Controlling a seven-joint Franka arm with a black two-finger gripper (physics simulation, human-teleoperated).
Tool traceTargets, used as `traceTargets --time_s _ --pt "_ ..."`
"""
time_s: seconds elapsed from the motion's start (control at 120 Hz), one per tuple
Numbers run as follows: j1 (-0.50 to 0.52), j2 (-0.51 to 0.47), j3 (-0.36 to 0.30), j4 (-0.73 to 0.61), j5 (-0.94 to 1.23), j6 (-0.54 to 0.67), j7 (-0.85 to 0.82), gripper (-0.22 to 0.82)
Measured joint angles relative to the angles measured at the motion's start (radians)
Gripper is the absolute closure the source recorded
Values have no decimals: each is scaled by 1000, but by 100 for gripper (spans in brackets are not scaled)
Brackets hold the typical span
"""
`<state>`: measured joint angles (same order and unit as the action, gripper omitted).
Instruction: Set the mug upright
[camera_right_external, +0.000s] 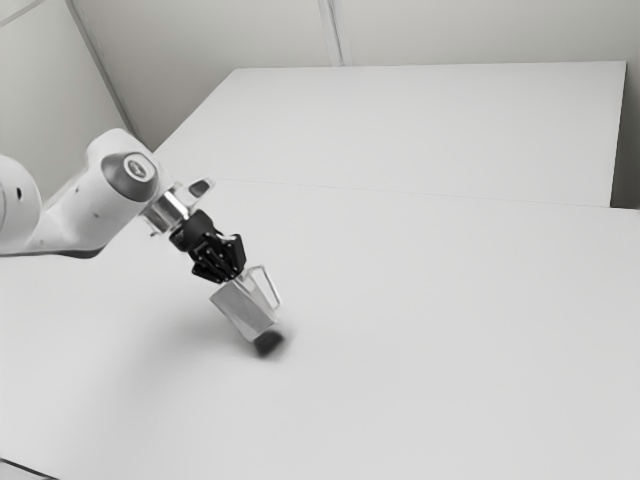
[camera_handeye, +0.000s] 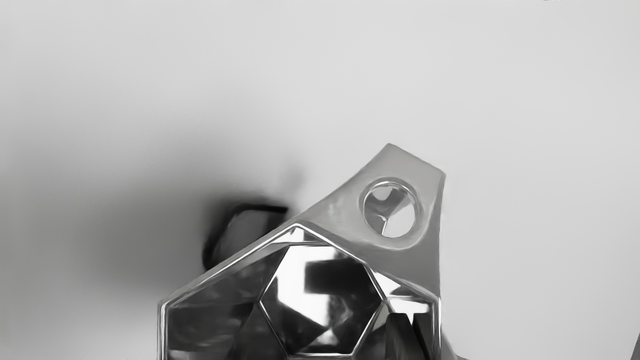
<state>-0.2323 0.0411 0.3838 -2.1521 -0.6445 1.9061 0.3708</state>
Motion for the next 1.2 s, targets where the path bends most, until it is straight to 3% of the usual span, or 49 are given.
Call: traceTargets --time_s 0.5,0.725,1.2 --pt "-182 -90 -12 -84 491 284 -487 79" --pt "-136 -137 -12 -162 579 343 -634 79" --pt "-158 -83 -8 -151 702 479 -792 79"
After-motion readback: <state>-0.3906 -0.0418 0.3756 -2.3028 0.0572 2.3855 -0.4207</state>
